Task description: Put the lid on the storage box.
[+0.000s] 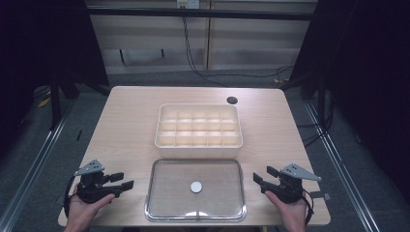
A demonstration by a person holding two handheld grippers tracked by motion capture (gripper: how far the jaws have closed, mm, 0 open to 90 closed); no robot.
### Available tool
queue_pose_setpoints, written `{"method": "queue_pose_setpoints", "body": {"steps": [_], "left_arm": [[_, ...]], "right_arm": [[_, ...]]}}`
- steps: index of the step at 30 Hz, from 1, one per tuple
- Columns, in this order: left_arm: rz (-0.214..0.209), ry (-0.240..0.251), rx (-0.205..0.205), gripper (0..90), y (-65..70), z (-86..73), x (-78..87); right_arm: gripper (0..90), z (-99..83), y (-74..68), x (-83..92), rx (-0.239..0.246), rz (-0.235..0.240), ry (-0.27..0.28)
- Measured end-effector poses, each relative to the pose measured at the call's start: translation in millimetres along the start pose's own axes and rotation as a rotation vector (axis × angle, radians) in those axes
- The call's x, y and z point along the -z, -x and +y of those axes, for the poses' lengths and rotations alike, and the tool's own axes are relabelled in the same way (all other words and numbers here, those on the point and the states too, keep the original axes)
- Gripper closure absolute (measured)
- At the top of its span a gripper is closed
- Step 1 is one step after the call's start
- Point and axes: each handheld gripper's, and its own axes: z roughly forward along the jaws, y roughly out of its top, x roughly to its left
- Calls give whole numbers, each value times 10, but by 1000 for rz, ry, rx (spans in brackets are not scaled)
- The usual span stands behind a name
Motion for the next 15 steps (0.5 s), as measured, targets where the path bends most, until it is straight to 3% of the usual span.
{"method": "queue_pose_setpoints", "body": {"steps": [6,7,12,15], "left_arm": [[-1,-13,-1,351,19,-2,-10],[-3,-19,1,351,32,-9,-14],[-13,-43,-9,315,97,-8,-28],[-22,-61,-5,318,141,0,-69]], "right_arm": [[352,-1,-28,4,-3,0,-14],[321,14,-28,2,-11,16,-34],[352,37,-72,25,-25,56,-43],[364,82,-90,31,-49,105,-47]]}}
